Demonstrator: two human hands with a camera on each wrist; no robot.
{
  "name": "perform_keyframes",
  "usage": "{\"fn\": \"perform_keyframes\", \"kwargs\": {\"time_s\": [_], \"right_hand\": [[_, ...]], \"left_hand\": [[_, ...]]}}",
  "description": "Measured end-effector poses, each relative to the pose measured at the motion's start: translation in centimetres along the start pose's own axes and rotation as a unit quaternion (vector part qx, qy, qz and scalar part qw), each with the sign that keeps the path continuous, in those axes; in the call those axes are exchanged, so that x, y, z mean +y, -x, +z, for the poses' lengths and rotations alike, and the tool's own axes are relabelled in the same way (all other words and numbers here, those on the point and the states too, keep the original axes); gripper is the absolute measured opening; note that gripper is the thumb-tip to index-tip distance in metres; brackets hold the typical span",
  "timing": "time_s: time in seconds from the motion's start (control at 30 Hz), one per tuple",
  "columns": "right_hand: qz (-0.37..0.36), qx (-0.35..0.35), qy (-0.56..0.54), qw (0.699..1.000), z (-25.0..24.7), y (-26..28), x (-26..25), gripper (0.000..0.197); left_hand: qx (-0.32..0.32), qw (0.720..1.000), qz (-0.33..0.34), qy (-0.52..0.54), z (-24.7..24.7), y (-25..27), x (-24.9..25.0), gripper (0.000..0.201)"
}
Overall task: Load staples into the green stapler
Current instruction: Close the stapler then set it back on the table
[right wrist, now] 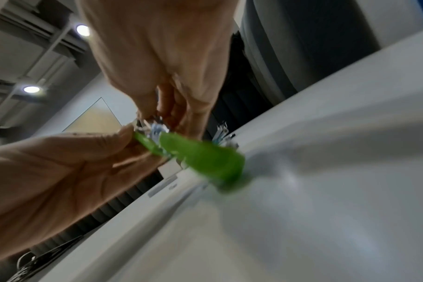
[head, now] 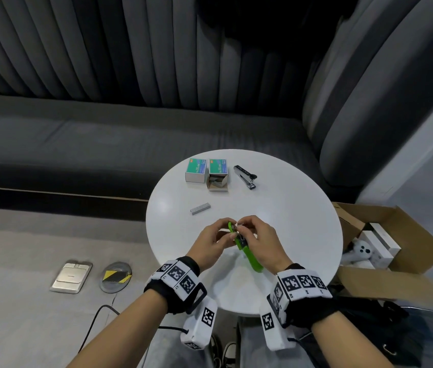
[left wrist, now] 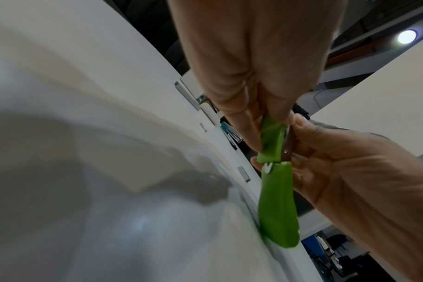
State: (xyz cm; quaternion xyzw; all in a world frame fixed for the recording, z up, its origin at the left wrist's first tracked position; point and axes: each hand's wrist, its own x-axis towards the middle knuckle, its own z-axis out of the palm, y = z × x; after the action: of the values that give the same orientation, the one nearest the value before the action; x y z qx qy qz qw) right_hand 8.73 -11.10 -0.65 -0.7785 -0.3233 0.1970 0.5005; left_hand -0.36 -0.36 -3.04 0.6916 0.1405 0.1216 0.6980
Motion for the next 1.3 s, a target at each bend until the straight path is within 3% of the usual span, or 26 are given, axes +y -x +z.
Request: {"fn": "perform_keyframes", "kwargs": {"time_s": [0.17, 0.23, 0.37, 0.57, 0.93, 1.07, 1.3], "right_hand": [[0.038, -0.098, 0.061, 0.993, -0.5, -1.5, -0.2, 0.019], [0.062, -0.111, 0.068, 0.989, -0.2, -1.9, -0.1, 0.012], [0.102, -0.133, 0.112, 0.979, 0.7, -2.4, 0.3, 0.015], [0.132, -0.15, 0.062, 0.978, 1.0, -2.5, 0.5, 0.018], [0.13, -0.082, 0.014, 0.988, 1.6, -1.8, 1.5, 0.024], [0.139, -0.048, -0.016, 0.989, 1.5, -1.7, 2.1, 0.022], [0.123, -0.01, -0.069, 0.99, 0.4, -1.0, 1.2, 0.011]], "left_hand": [[-0.002, 0.999, -0.043, 0.025, 0.4, -0.2, -0.7, 0.027], [0.02, 0.996, -0.072, 0.052, 0.6, -0.4, -0.9, 0.033], [0.035, 0.985, -0.104, 0.134, 0.8, -0.4, -1.1, 0.02], [0.035, 0.953, -0.145, 0.265, 0.3, -0.4, -1.1, 0.02], [0.056, 0.958, -0.146, 0.242, 0.5, -0.5, -1.0, 0.019], [0.114, 0.944, -0.145, 0.275, 0.4, -0.5, -1.2, 0.017], [0.168, 0.946, -0.112, 0.255, 0.3, -0.2, -1.7, 0.013]]}}
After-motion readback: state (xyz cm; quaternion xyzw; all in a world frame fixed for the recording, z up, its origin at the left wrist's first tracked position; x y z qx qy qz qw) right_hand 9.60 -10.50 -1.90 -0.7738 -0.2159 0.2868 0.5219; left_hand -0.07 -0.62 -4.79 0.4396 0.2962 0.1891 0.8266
